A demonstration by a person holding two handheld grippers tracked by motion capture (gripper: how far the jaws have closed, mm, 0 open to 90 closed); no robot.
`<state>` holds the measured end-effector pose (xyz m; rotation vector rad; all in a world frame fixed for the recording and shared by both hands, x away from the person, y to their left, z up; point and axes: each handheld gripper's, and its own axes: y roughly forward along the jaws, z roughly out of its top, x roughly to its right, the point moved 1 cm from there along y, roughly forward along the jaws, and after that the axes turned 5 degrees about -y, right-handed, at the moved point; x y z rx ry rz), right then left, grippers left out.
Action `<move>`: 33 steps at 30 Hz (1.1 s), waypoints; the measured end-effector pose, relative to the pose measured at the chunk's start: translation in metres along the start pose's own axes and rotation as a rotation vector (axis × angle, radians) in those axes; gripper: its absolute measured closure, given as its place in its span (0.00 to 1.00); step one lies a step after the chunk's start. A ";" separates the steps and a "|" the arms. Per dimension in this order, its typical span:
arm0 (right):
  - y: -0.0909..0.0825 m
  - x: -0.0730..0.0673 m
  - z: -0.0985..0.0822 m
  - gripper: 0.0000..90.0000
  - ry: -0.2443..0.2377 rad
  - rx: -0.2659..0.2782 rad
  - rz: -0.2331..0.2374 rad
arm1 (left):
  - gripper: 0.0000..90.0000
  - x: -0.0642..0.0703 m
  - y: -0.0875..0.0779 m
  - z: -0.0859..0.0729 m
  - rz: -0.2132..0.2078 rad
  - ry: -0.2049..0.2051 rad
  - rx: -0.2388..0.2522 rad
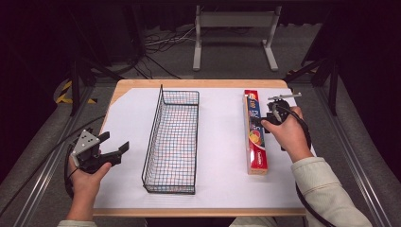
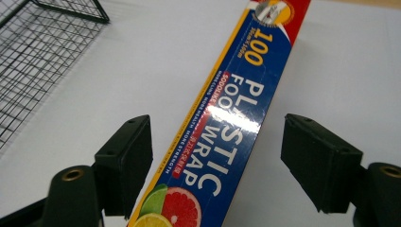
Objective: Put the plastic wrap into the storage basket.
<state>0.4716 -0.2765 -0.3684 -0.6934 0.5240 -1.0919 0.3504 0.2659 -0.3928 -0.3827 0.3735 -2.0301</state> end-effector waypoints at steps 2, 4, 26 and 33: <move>0.005 -0.001 0.000 0.29 0.034 -0.029 -0.010 | 0.20 0.000 -0.001 -0.001 -0.001 -0.002 -0.002; 0.010 -0.002 0.000 0.29 0.073 -0.061 -0.025 | 0.20 0.000 -0.002 -0.002 0.005 0.003 -0.007; 0.048 -0.019 0.009 0.31 0.163 -0.296 -0.142 | 0.20 0.001 0.000 -0.002 0.003 0.008 -0.019; 0.058 -0.023 0.012 0.31 0.185 -0.330 -0.195 | 0.20 0.001 0.001 -0.002 0.004 0.013 -0.021</move>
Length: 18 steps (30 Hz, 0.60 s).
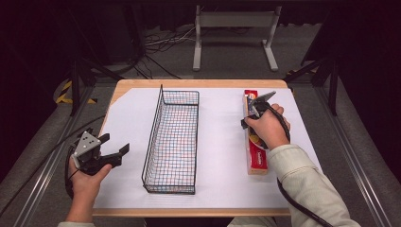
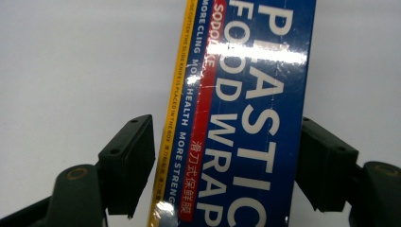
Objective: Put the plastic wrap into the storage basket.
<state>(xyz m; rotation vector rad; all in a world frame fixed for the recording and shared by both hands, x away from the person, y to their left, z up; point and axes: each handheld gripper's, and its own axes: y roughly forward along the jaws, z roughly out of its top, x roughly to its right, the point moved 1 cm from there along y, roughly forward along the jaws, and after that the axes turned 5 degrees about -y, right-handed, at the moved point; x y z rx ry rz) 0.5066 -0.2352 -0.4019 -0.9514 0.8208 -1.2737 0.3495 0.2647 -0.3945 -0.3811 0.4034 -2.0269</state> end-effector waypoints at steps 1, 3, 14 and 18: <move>0.002 -0.001 0.001 0.31 -0.001 -0.008 -0.003 | 0.20 0.000 0.000 0.000 0.001 0.000 0.000; 0.003 -0.003 0.002 0.37 -0.005 -0.023 -0.030 | 0.20 0.000 0.000 0.000 0.005 -0.002 -0.001; 0.003 -0.008 0.005 0.44 0.050 -0.047 -0.093 | 0.20 0.001 0.003 -0.001 0.013 0.003 -0.003; 0.002 -0.007 0.005 0.44 0.078 -0.052 -0.081 | 0.20 -0.002 0.002 0.000 0.028 -0.007 0.000</move>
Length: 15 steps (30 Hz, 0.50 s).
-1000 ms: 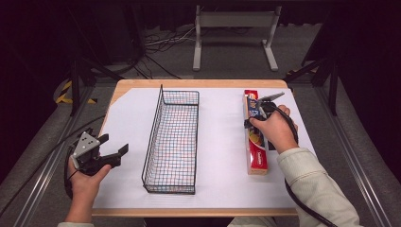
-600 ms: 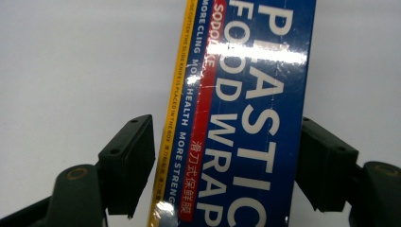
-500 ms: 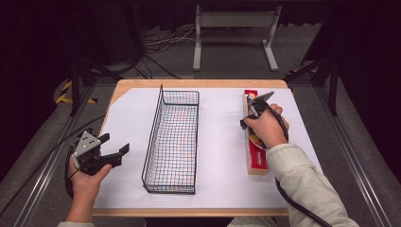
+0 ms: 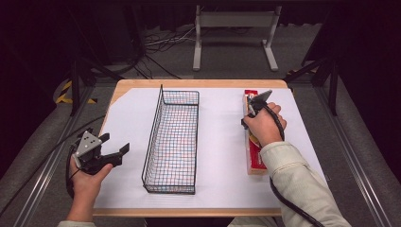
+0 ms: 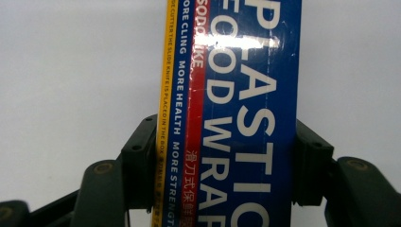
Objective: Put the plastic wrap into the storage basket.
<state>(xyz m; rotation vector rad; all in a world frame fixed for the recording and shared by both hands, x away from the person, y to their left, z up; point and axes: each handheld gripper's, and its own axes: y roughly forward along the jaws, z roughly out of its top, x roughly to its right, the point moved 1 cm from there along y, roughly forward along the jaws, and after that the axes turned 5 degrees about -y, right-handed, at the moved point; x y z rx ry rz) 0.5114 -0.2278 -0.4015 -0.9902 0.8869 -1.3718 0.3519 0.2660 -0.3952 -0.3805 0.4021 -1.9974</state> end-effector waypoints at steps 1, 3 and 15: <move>-0.001 0.001 0.000 0.45 0.016 -0.001 0.013 | 0.20 -0.002 0.000 0.000 -0.002 -0.019 0.001; -0.003 0.001 -0.001 0.45 0.025 -0.003 0.015 | 0.20 -0.005 -0.002 -0.003 0.004 -0.028 0.011; -0.027 0.002 -0.001 0.45 0.122 0.003 0.035 | 0.20 0.003 -0.006 -0.008 -0.017 -0.007 0.026</move>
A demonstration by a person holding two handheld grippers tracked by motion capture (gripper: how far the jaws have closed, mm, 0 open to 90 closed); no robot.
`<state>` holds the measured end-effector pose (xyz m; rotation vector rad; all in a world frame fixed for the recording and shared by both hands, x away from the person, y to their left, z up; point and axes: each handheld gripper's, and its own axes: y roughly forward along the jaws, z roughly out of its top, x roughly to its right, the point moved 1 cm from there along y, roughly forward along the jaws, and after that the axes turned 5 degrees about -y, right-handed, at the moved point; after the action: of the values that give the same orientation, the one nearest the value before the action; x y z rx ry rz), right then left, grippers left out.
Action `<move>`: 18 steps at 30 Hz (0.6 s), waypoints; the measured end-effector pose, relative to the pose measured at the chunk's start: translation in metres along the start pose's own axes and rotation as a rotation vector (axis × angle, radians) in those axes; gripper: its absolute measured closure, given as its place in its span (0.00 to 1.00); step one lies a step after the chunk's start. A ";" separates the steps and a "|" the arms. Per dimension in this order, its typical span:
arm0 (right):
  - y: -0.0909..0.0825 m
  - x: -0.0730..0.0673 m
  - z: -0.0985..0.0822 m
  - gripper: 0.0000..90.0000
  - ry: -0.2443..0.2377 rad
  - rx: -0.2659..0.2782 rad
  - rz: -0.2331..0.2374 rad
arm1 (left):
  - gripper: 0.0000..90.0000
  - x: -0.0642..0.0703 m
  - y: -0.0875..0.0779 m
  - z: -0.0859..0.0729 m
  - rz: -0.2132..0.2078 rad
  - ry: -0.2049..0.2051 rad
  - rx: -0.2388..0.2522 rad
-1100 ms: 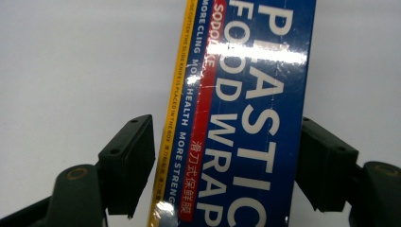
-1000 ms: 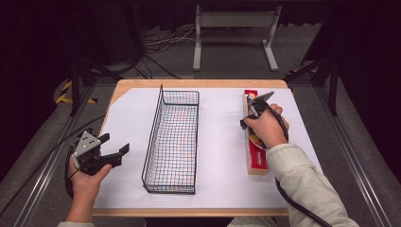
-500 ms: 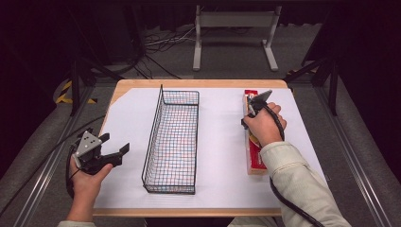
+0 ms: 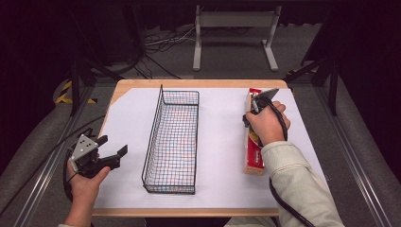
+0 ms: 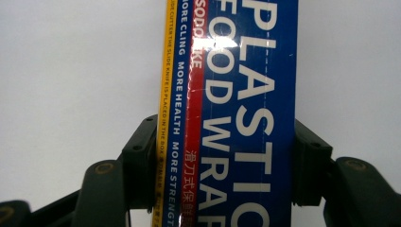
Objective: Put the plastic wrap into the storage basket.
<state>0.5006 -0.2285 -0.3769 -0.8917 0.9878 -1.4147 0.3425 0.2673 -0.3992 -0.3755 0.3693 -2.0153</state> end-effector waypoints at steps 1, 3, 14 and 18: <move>0.000 0.000 0.000 0.45 0.000 0.000 0.000 | 0.20 0.001 0.000 0.000 -0.001 0.000 0.001; -0.006 -0.002 0.000 0.45 0.009 -0.004 0.004 | 0.20 0.002 0.000 0.000 -0.007 -0.008 0.006; -0.028 -0.012 0.001 0.45 0.041 0.011 0.030 | 0.20 0.003 0.003 0.000 0.008 -0.005 0.006; -0.034 -0.019 0.000 0.45 0.052 0.023 0.049 | 0.20 0.004 0.005 -0.001 0.007 -0.002 0.004</move>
<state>0.4901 -0.2090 -0.3449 -0.8120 1.0234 -1.4109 0.3446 0.2619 -0.4014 -0.3736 0.3649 -2.0082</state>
